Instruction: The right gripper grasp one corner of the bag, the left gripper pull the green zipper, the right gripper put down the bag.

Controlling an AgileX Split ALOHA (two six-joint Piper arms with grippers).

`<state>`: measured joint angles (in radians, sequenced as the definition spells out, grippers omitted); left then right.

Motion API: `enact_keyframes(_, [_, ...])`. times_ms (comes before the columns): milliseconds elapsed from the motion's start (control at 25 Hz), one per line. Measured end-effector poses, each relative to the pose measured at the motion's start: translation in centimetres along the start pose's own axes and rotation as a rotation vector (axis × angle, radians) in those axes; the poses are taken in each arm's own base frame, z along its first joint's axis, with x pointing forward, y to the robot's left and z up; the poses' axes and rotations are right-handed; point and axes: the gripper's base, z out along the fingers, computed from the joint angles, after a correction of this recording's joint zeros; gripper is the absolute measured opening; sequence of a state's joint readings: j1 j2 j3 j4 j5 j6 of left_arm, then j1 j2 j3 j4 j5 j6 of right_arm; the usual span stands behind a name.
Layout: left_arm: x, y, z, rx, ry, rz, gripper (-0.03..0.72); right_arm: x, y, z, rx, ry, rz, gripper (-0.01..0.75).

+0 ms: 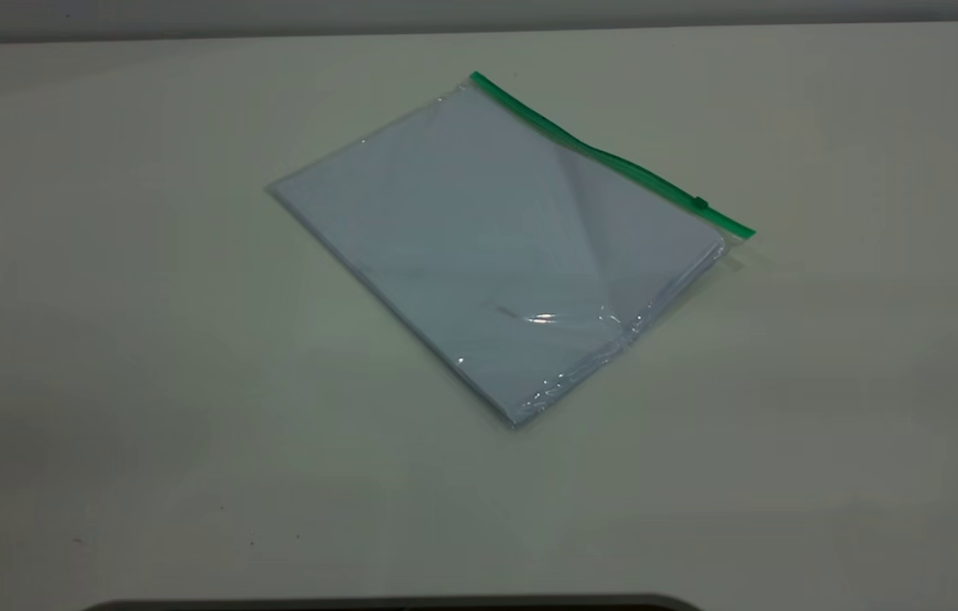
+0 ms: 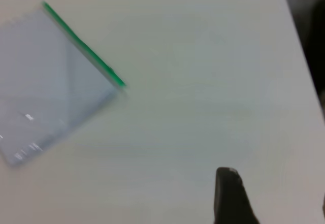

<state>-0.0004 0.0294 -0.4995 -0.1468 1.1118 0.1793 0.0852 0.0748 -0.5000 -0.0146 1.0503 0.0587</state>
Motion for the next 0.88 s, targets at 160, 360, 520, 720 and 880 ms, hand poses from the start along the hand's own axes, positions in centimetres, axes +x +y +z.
enact_keyframes(160, [-3.2, 0.6, 1.3, 0.008, 0.045, -0.022, 0.525, -2.7, 0.7, 2.8, -0.060, 0.023, -0.004, 0.465])
enact_keyframes(360, [-8.1, 1.7, 4.5, 0.012, 0.119, -0.050, 0.525, -4.9, 1.7, 8.4, -0.138, 0.155, -0.025, 0.480])
enact_keyframes(520, [-11.5, 2.4, 7.9, 0.045, 0.162, -0.049, 0.525, -5.5, 2.5, 13.2, -0.207, 0.241, 0.035, 0.510])
enact_keyframes(720, [-14.2, 2.6, 12.8, 0.142, 0.200, -0.030, 0.525, -4.1, 3.0, 19.5, -0.248, 0.385, 0.100, 0.518])
enact_keyframes(880, [-15.4, 2.6, 16.4, 0.227, 0.235, -0.020, 0.525, -1.6, 3.1, 24.2, -0.252, 0.500, 0.157, 0.518])
